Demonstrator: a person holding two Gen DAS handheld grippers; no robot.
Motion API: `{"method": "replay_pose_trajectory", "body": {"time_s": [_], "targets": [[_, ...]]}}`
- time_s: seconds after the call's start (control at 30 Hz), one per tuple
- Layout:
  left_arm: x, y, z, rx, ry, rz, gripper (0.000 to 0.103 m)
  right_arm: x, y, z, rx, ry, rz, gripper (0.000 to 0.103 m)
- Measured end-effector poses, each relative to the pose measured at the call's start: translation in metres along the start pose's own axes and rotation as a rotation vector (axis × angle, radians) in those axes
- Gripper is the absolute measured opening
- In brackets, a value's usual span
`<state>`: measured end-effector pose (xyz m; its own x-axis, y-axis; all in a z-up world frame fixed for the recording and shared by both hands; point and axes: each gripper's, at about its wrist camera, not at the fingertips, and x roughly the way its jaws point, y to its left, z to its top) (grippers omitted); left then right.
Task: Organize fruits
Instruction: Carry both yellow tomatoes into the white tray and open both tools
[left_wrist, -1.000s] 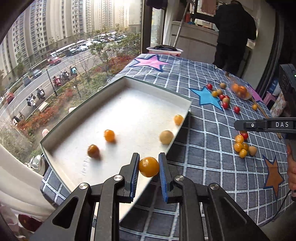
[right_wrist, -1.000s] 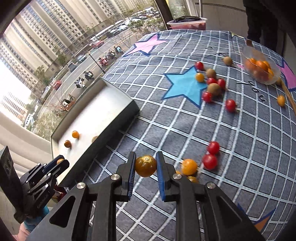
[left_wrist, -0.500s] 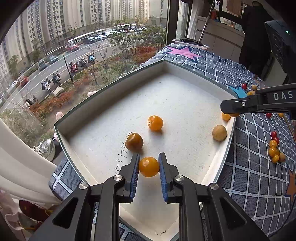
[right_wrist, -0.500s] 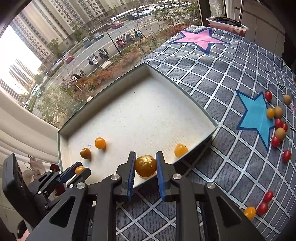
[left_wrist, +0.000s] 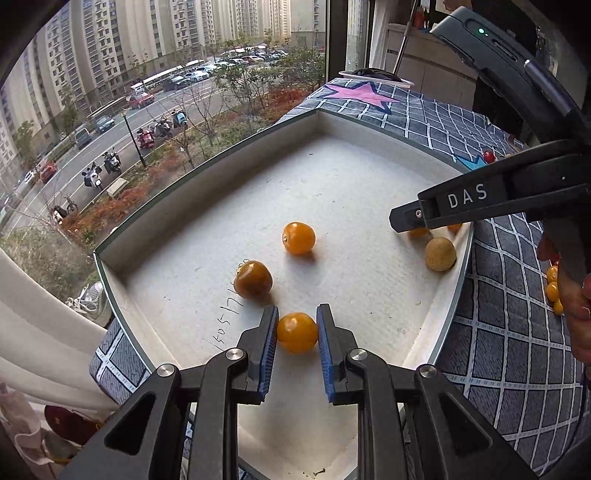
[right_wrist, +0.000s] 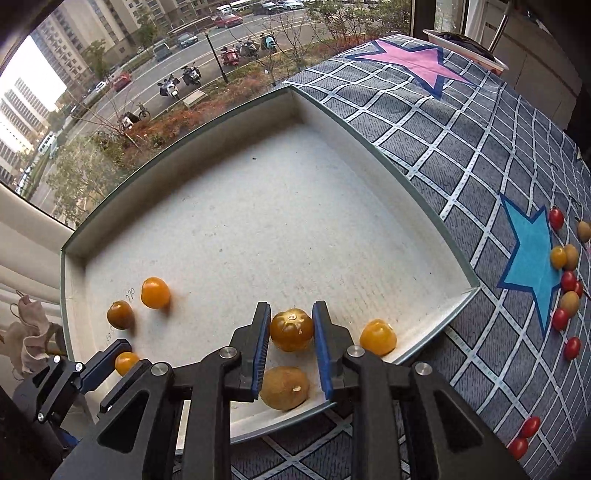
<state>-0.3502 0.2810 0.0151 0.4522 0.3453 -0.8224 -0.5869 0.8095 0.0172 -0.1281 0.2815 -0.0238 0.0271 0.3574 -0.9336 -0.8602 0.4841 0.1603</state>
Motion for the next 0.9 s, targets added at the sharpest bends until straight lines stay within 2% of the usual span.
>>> {"method": "replay_pose_trajectory", "body": {"time_s": [0.03, 0.07, 0.17, 0.2, 0.23, 0.27, 0.3, 0.33, 0.53, 0.67, 0.9], "targets": [[0.0, -0.001, 0.0, 0.006, 0.0, 0.004, 0.023, 0.0, 0.002, 0.001, -0.006, 0.005, -0.003, 0.041], [0.0, -0.003, 0.0, 0.013, 0.0, 0.01, 0.023, 0.001, 0.003, 0.001, -0.015, 0.011, -0.015, 0.055], [0.0, -0.005, 0.001, 0.027, 0.002, 0.02, 0.026, 0.001, 0.01, 0.001, -0.051, 0.016, -0.034, 0.061], [0.0, -0.005, 0.001, 0.025, 0.007, 0.02, 0.035, -0.001, 0.01, 0.001, -0.054, 0.016, -0.03, 0.064], [-0.001, -0.004, 0.001, 0.016, 0.008, 0.021, 0.071, -0.004, 0.011, 0.001, -0.051, 0.013, -0.025, 0.067], [-0.006, -0.002, 0.0, 0.0, -0.018, 0.033, 0.09, -0.007, 0.011, 0.001, -0.048, 0.007, -0.02, 0.074], [-0.012, 0.0, 0.0, -0.01, -0.053, 0.04, 0.09, -0.012, 0.01, 0.0, -0.045, 0.0, -0.014, 0.079], [-0.015, 0.001, 0.001, -0.007, -0.062, 0.031, 0.09, -0.017, 0.01, 0.0, -0.044, -0.007, -0.009, 0.08], [-0.023, -0.005, 0.008, 0.035, -0.006, 0.027, 0.09, -0.047, -0.004, -0.015, -0.048, -0.025, -0.037, 0.082], [-0.027, -0.015, 0.012, 0.058, 0.034, -0.001, 0.09, -0.067, -0.025, -0.033, -0.034, -0.026, -0.066, 0.083], [-0.043, -0.06, 0.019, 0.165, 0.048, -0.047, 0.09, -0.09, -0.07, -0.071, 0.008, -0.013, -0.124, 0.083]]}}
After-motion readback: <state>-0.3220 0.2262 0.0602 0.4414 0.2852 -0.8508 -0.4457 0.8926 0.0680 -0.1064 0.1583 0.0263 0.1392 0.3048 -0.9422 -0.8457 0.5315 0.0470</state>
